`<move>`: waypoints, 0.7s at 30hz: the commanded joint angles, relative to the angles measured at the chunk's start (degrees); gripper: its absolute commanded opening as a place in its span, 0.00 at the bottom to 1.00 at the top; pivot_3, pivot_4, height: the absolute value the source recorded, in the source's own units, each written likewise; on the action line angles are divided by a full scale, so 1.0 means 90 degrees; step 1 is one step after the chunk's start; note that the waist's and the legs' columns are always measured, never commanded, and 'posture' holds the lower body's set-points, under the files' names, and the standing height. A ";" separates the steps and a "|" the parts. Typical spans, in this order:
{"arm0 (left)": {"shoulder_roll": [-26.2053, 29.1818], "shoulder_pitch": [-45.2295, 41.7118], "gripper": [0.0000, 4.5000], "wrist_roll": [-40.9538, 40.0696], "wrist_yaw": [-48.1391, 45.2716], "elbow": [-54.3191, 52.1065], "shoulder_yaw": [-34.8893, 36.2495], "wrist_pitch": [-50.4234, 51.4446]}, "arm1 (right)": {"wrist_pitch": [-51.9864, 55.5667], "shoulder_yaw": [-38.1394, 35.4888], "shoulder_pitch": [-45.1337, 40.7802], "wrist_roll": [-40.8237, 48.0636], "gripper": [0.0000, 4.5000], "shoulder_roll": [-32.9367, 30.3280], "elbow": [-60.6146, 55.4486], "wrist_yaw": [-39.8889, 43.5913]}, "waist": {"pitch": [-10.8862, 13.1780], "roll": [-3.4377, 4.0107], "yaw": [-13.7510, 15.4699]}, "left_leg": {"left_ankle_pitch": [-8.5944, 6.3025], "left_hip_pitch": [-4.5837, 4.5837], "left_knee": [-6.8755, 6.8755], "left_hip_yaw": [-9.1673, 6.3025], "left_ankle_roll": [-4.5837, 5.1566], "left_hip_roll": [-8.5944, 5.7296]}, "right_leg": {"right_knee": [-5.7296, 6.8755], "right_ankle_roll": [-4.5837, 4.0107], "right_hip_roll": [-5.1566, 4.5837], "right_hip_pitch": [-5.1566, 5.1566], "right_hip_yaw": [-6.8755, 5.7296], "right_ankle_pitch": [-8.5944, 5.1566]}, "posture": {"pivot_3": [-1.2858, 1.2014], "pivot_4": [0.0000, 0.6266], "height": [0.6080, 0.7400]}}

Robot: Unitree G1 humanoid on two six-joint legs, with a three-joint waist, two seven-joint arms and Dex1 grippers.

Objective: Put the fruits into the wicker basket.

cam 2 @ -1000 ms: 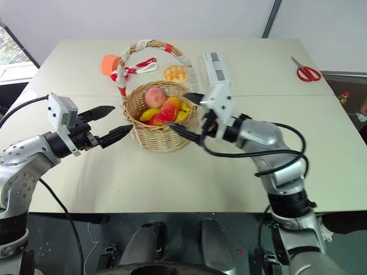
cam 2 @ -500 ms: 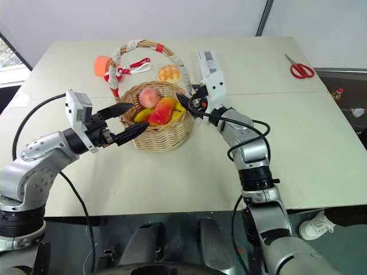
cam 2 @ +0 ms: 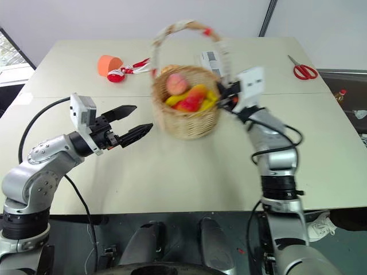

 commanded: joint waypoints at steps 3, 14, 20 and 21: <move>-0.0230 -0.0405 1.00 0.0167 -0.0080 0.0428 -0.0185 -0.0410 | -0.0427 -0.1009 -0.0039 -0.0272 0.04 -0.0414 0.0500 -0.0901 | 0.0000 0.0000 0.0003 | -0.0001 0.0006 -0.0002 0.0033 0.0002 0.0004 | 0.0000 0.0000 0.0011 -0.0002 0.0006 0.0000 | 0.52 0.24 1.00; -0.0388 -0.0418 1.00 0.0468 -0.0097 0.0879 -0.0182 -0.0804 | -0.0821 -0.1151 -0.0021 -0.0344 0.71 -0.0457 0.1028 -0.1339 | -0.0001 0.0004 -0.0102 | -0.0001 0.0012 -0.0004 0.0072 0.0003 0.0023 | 0.0012 0.0000 0.0029 -0.0014 0.0037 0.0000 | 0.52 0.24 1.00; 0.0002 -0.0107 1.00 0.0586 -0.0053 0.1106 0.0298 -0.0861 | -0.0426 -0.1673 0.1308 0.0368 0.93 -0.1006 -0.0480 -0.0417 | -0.0001 0.0004 -0.0053 | -0.0006 0.0006 -0.0006 0.0073 0.0011 0.0022 | 0.0004 0.0001 0.0023 -0.0014 0.0037 0.0000 | 0.52 0.24 1.00; 0.0098 -0.0013 1.00 0.0633 -0.0042 0.1168 0.0395 -0.0877 | -0.0373 -0.1700 0.1559 0.0508 0.93 -0.1113 -0.0665 -0.0162 | -0.0001 0.0004 -0.0055 | -0.0006 0.0006 -0.0006 0.0074 0.0011 0.0023 | 0.0004 0.0001 0.0023 -0.0014 0.0037 0.0000 | 0.52 0.24 1.00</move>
